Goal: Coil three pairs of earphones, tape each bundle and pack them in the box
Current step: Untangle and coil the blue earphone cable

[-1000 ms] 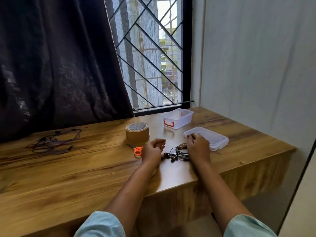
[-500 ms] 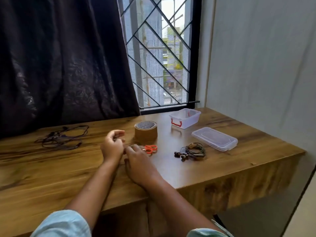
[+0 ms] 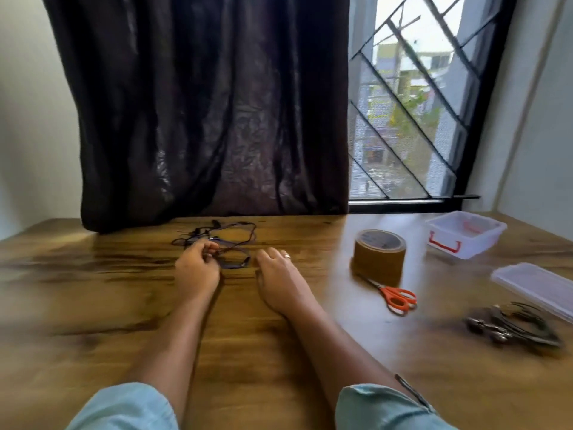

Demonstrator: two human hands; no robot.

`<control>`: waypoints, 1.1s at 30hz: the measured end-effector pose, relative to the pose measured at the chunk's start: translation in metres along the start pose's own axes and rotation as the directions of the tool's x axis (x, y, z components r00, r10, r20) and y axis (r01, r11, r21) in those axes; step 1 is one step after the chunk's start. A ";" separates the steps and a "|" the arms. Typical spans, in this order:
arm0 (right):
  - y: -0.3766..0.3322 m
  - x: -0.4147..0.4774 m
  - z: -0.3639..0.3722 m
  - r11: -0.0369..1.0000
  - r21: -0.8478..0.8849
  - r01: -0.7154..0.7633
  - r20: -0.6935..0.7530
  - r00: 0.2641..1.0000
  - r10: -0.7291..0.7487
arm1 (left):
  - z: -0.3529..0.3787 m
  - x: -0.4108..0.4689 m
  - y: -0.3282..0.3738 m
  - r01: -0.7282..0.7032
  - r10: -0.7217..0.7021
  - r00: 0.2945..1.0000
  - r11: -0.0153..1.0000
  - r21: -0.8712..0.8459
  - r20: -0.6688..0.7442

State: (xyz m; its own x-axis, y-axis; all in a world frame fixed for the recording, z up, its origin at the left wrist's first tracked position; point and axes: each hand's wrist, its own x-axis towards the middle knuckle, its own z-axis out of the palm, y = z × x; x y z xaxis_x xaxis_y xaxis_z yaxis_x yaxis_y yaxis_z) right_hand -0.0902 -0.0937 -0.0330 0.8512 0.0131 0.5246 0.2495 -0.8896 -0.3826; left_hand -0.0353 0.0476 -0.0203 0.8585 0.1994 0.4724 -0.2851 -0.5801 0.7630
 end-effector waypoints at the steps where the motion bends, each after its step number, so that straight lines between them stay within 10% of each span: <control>1: 0.001 0.010 0.006 1.000 -0.020 0.012 -0.009 1.000 -0.012 | 0.003 0.005 -0.002 -0.007 0.007 1.000 1.000 -0.003 -0.007; 10: 0.015 0.060 0.034 0.983 -0.171 0.065 0.195 0.980 -0.031 | 0.016 0.028 -0.014 0.036 -0.038 0.998 0.999 0.039 0.045; 16: 0.024 0.063 0.031 0.992 0.040 0.116 0.244 0.962 -0.122 | 0.018 0.026 -0.013 -0.018 -0.042 0.972 0.968 0.249 0.231; 29: 0.035 0.055 0.004 0.900 -0.203 -0.386 0.039 0.915 0.402 | 0.012 0.024 -0.013 0.015 -0.198 0.924 0.873 0.487 0.326; 33: 0.033 0.056 0.001 0.936 -0.174 -0.305 0.104 0.940 0.325 | 0.014 0.026 -0.011 -0.001 -0.197 0.917 0.869 0.495 0.348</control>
State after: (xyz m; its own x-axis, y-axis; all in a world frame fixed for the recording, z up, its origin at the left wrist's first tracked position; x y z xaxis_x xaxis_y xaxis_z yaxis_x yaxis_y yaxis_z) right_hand -0.0335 -0.1218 -0.0168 0.9293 -0.2293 0.2895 -0.1061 -0.9166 -0.3855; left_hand -0.0037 0.0479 -0.0230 0.9914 0.0225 0.1289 -0.0374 -0.8953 0.4438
